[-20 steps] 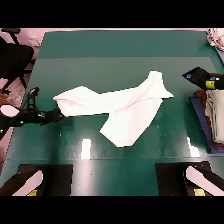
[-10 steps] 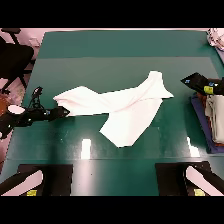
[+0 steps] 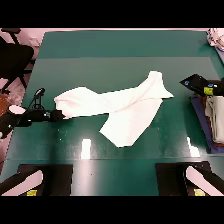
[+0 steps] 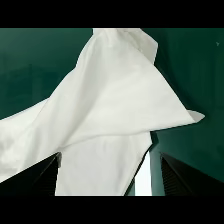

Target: Fold the shirts.

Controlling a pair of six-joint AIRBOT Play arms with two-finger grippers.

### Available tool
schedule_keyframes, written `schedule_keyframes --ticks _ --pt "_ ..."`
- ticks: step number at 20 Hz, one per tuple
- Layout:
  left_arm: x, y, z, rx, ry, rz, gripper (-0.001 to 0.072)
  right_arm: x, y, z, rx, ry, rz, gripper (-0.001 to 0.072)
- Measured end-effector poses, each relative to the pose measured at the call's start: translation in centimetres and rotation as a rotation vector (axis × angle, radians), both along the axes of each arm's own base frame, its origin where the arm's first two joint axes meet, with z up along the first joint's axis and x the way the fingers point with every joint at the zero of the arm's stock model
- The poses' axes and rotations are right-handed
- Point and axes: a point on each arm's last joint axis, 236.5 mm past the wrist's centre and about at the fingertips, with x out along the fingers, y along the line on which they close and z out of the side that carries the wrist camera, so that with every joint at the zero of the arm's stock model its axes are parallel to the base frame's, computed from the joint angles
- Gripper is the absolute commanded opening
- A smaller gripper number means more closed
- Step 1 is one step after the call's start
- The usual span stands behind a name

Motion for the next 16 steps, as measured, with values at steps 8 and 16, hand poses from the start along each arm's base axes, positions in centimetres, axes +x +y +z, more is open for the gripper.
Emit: schedule_keyframes --ticks 8,16 --pt "2.5 -0.8 4.6 -0.016 -0.090 -0.075 0.0025 -5.6 2.0 -8.4 0.110 0.320 0.017 0.0705" --pt "2.8 -1.3 6.2 -0.029 -0.105 -0.113 0.0025 -5.7 4.0 -14.2 0.210 0.332 -0.118 0.0548"
